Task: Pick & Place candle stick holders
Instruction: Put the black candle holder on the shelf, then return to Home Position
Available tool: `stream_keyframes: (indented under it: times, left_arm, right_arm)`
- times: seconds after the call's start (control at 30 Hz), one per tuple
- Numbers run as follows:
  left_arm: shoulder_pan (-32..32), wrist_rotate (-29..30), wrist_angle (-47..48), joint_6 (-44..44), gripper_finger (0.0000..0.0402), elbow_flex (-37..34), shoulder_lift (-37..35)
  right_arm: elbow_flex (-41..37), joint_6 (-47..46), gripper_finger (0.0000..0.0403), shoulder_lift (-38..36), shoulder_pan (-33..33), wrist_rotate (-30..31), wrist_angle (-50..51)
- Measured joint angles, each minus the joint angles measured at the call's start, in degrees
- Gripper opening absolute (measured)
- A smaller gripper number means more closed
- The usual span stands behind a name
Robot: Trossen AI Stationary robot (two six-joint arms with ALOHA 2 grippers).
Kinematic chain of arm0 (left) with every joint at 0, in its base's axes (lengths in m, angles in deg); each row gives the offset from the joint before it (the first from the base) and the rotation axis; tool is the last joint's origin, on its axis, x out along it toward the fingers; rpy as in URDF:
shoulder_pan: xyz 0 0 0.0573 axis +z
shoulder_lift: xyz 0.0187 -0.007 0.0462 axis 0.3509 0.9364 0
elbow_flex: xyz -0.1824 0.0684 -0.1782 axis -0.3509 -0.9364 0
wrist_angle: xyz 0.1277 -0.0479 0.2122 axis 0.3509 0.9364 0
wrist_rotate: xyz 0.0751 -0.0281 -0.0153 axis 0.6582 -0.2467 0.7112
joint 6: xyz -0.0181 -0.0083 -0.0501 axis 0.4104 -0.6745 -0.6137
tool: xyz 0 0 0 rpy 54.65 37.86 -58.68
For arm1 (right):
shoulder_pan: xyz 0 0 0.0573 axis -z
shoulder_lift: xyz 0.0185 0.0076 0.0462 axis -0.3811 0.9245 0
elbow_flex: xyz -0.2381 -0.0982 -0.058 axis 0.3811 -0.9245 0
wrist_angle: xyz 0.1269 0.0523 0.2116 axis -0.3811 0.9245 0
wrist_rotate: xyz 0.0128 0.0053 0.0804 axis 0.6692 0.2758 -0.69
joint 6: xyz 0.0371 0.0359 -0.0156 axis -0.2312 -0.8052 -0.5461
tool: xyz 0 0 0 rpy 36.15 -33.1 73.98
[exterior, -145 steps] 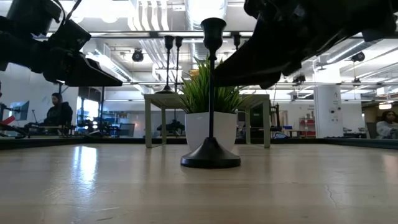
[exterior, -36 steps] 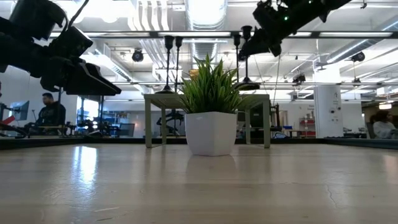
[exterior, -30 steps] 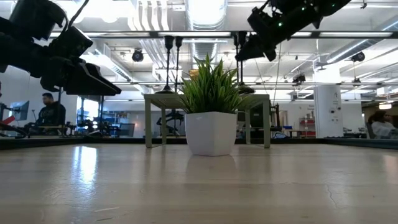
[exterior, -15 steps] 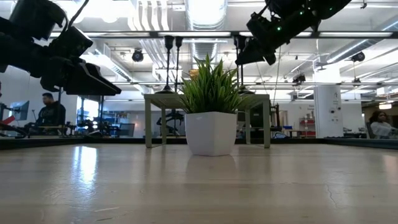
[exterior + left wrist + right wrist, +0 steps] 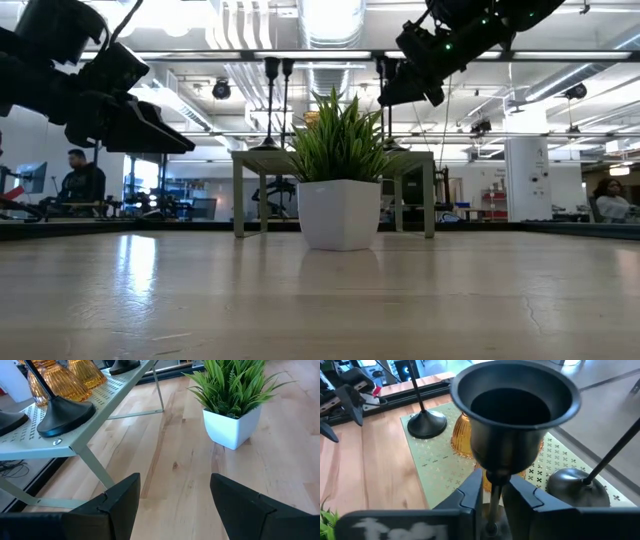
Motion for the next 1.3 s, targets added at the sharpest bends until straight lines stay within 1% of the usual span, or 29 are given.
stream_keyframes:
  times: [0.37, 0.47, 0.63, 0.87, 1.0, 1.1, 1.23, 1.3]
  left_arm:
    - [0.00, 0.00, 0.01, 0.00, 0.0246, 0.00, -0.01]
    - [-0.01, 0.00, 0.02, 0.00, 0.0245, 0.00, -0.02]
    - [0.00, -0.01, 0.00, 0.00, 0.0246, 0.00, 0.00]
    - [-0.02, -0.01, 0.02, 0.00, 0.0246, 0.00, 0.00]
    - [-0.02, -0.01, 0.02, 0.00, 0.0245, 0.00, 0.00]
    - [-0.02, -0.01, 0.02, 0.00, 0.0246, 0.00, -0.01]
    - [-0.02, 0.01, 0.02, 0.00, 0.0245, 0.00, -0.02]
    - [-0.01, 0.01, 0.00, 0.00, 0.0246, 0.00, 0.00]
  right_arm:
    - [-0.04, 0.24, 0.0146, 0.00, -0.04, 0.02, 0.26]
    - [0.04, 0.24, 0.0169, -0.04, -0.04, 0.04, 1.66]
    - [0.11, 0.44, 0.0197, -0.60, -0.04, 0.08, 2.58]
    - [0.13, 1.32, 0.0210, -3.26, -0.04, 0.49, 5.17]
    - [0.17, 1.54, 0.0210, -6.35, -0.04, 0.50, 9.24]
    - [0.22, 1.73, 0.0210, -9.53, -0.04, 0.50, 14.05]
    - [0.22, 1.39, 0.0210, -14.52, -0.04, 0.32, 22.82]
    - [0.20, 0.06, 0.0206, -17.22, -0.07, -1.16, 27.20]
